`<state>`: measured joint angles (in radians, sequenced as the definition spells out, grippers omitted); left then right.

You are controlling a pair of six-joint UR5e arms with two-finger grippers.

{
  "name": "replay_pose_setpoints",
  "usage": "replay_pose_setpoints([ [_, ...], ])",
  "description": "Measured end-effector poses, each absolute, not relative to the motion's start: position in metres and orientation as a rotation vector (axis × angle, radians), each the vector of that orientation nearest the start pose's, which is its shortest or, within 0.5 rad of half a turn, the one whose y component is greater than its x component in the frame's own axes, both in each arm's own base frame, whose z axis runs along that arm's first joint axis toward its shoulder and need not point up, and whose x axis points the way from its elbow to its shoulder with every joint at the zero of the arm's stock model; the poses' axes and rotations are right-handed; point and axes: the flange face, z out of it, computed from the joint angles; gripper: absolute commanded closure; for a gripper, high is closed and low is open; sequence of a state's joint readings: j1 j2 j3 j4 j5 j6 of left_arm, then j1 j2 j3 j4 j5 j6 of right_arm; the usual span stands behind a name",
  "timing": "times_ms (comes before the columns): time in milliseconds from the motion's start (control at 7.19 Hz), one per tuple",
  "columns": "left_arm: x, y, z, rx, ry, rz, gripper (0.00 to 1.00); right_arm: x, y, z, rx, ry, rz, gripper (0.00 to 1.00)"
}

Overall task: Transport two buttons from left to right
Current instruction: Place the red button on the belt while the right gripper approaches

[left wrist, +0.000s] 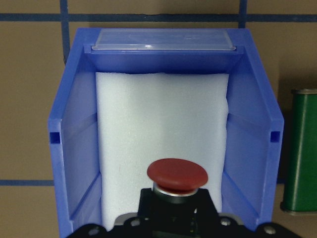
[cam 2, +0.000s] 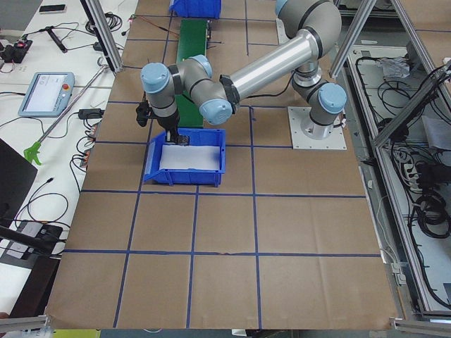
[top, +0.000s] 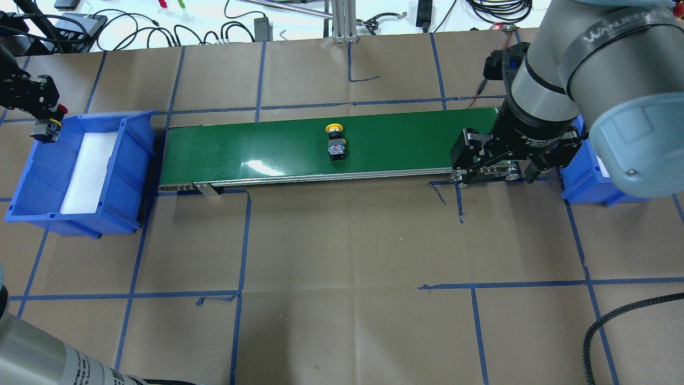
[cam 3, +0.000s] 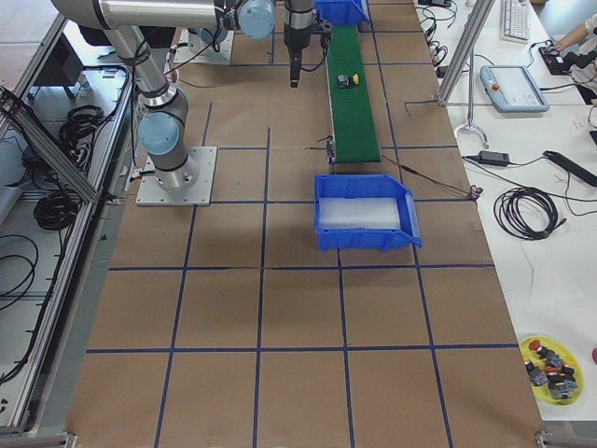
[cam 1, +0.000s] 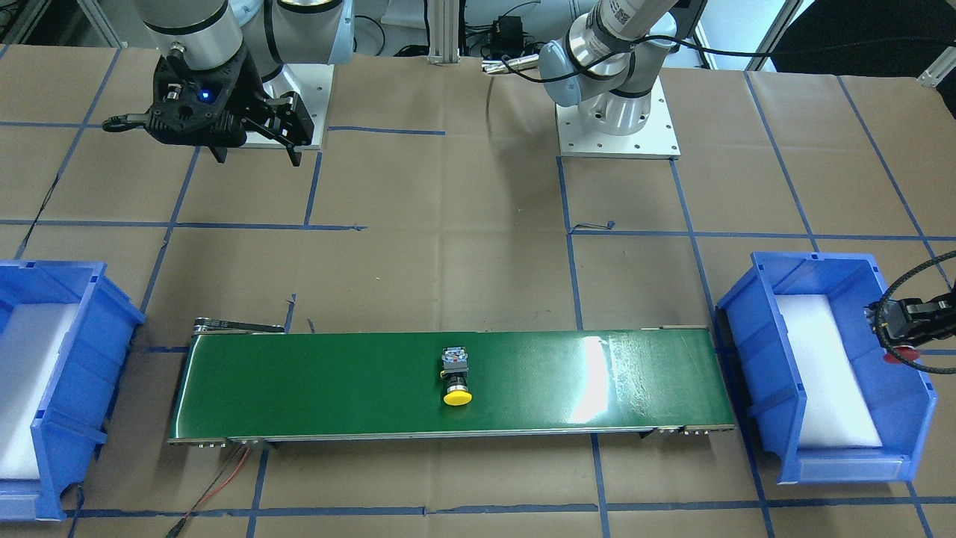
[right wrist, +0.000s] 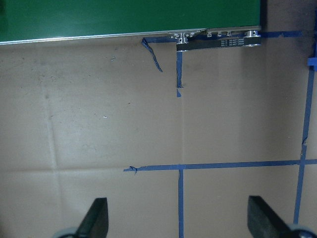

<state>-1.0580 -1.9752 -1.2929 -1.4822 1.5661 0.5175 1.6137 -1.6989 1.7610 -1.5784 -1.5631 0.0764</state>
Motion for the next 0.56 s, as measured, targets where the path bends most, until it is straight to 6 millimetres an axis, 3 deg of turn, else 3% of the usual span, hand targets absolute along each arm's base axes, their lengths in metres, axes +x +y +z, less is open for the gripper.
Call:
replay_pose_setpoints([
  [278, 0.166, -0.644, 0.408, 0.035, 3.161, 0.044, 1.0, 0.152, -0.425, 0.455, 0.052, 3.136, 0.085, 0.0],
  [556, 0.114, -0.654, 0.407, 0.018, 3.161, 0.051, 1.0, 0.152, -0.425, 0.455, 0.052, 3.136, 0.085, 0.0],
])
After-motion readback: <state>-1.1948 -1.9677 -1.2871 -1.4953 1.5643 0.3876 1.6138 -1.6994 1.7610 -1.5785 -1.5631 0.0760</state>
